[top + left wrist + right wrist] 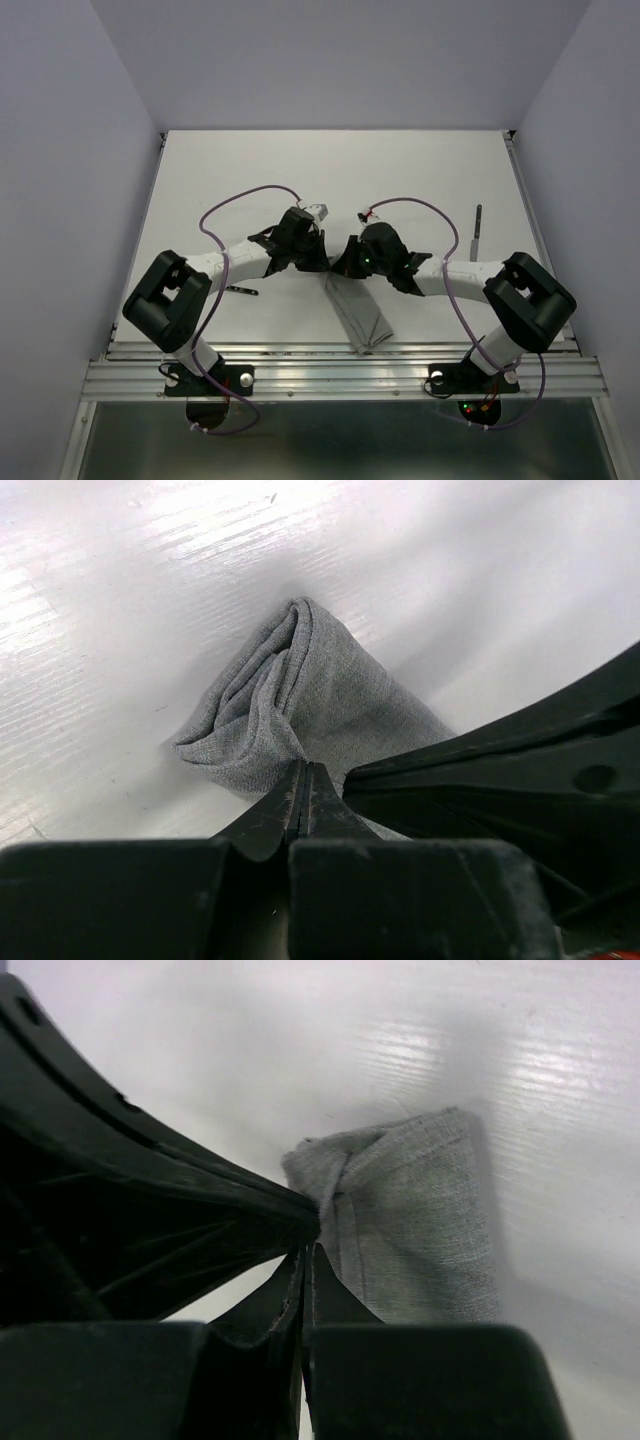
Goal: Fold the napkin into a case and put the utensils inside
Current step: Stuff the top corner of the smaller-rectangle-folded napkin into the folded napkin.
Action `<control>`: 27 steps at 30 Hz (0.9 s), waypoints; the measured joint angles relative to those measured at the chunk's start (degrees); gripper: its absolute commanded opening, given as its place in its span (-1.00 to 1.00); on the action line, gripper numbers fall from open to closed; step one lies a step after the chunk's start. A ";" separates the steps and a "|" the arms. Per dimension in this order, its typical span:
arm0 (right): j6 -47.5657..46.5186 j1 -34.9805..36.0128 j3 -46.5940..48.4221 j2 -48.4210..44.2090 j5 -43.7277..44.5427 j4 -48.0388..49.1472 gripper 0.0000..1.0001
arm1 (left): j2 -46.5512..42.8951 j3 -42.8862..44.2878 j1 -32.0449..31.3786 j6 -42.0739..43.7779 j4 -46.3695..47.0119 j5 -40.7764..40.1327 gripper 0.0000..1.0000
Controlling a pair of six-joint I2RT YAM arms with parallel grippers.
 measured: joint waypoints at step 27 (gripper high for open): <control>1.66 0.00 -2.45 1.81 -0.81 3.72 -0.99 | -0.09 -0.90 1.09 3.06 2.36 6.21 -1.00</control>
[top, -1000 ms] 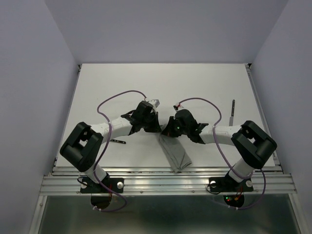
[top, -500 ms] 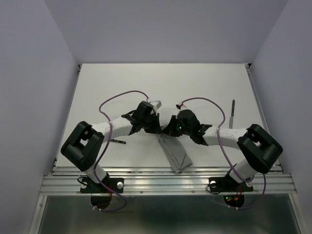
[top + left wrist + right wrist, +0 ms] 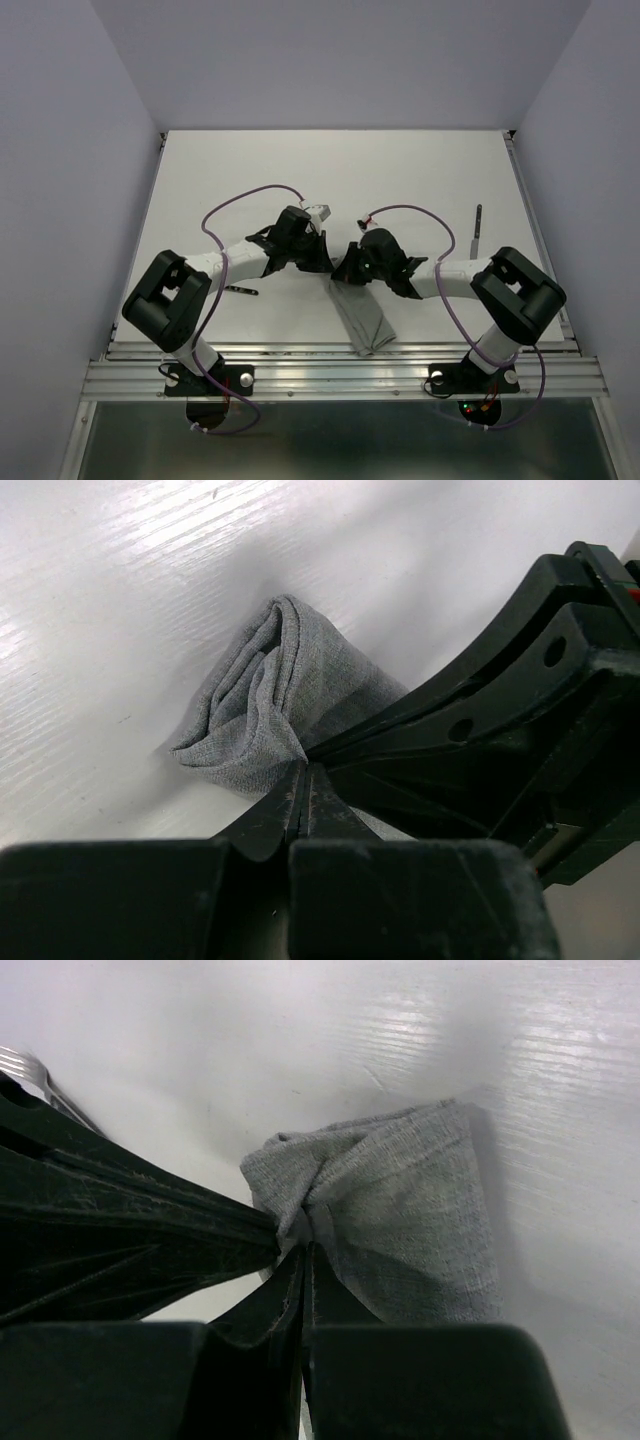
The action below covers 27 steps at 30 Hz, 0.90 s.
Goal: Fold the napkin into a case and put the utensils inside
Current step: Stuff the top corner of the smaller-rectangle-folded napkin into the folded napkin.
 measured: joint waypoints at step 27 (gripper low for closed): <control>7.13 0.00 -3.48 4.52 0.42 15.72 -0.99 | -0.11 -0.83 0.66 -0.31 2.21 3.72 -1.00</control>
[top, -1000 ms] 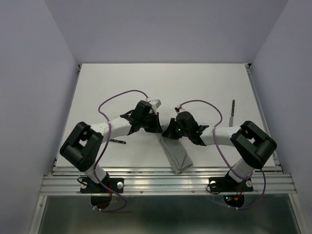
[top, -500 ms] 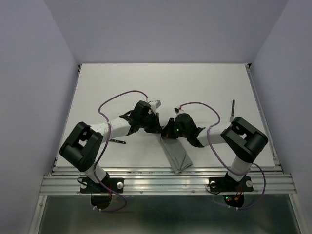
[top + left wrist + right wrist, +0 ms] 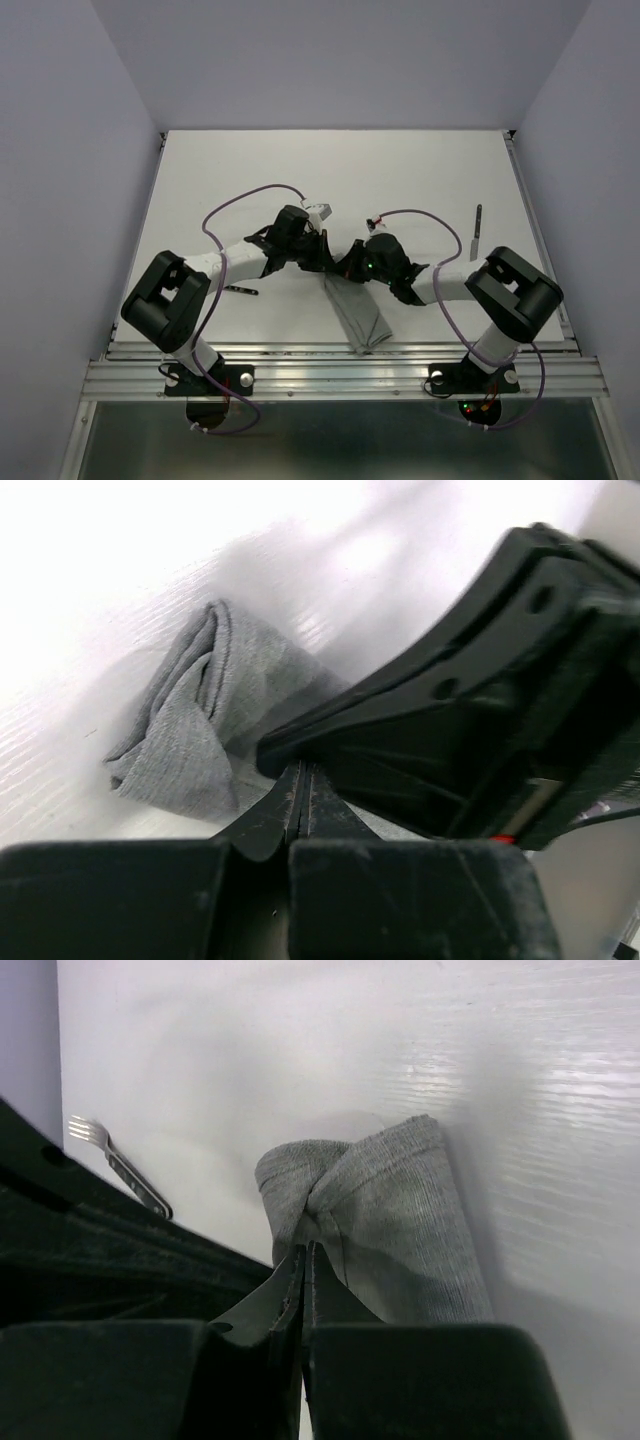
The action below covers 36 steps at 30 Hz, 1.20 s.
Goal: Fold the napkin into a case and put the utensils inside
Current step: Stuff the top corner of the smaller-rectangle-folded napkin into the folded napkin.
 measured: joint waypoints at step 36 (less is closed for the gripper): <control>-3.78 -3.41 -2.89 -12.50 7.50 -8.66 -0.99 | -3.89 8.59 -9.05 2.64 -16.81 -28.74 -0.16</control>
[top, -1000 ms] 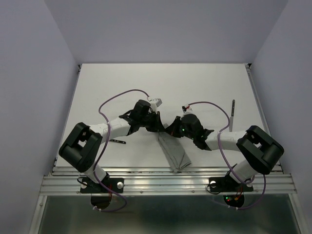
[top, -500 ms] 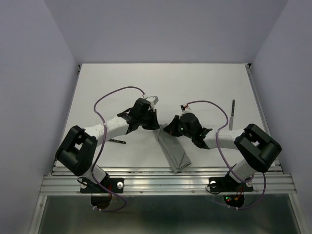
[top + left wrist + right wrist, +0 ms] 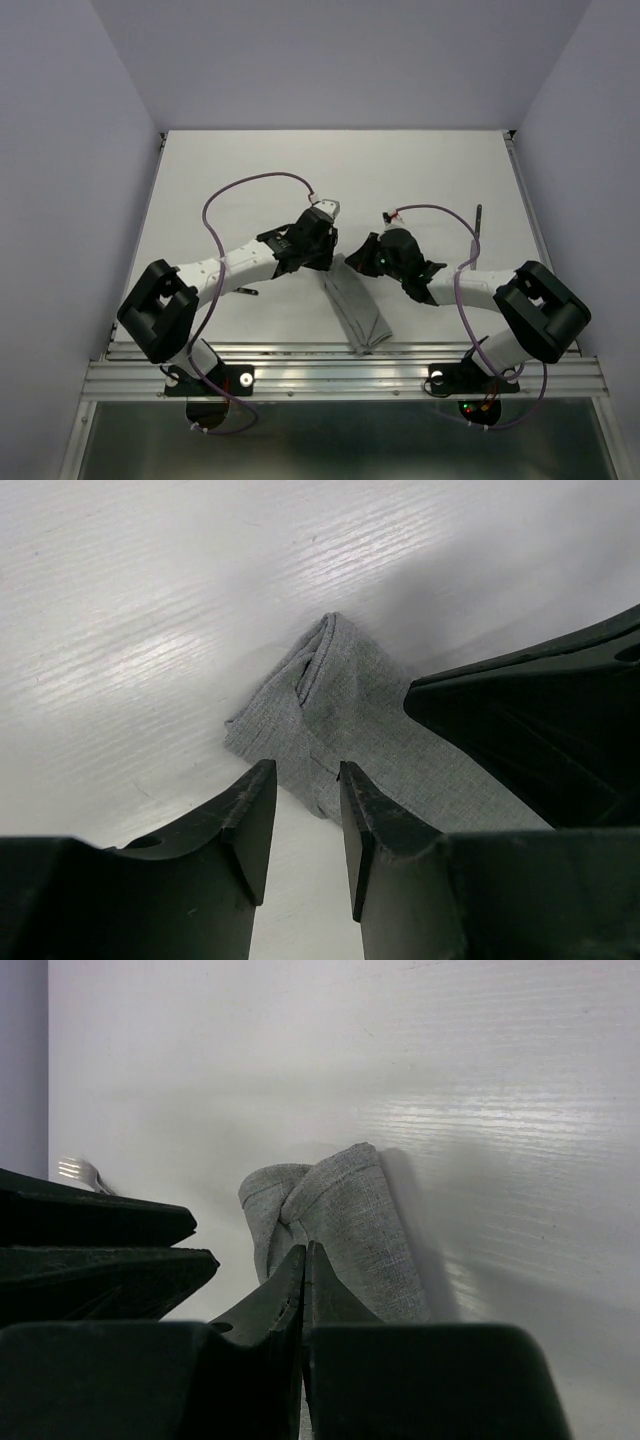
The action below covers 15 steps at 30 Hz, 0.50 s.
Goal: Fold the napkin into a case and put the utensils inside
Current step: Stuff the top corner of the smaller-rectangle-folded napkin into the folded napkin.
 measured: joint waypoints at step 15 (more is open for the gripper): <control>0.00 0.00 0.00 0.02 0.00 -1.64 -0.99 | 8.17 2.71 -2.40 1.70 -1.73 -4.35 -0.26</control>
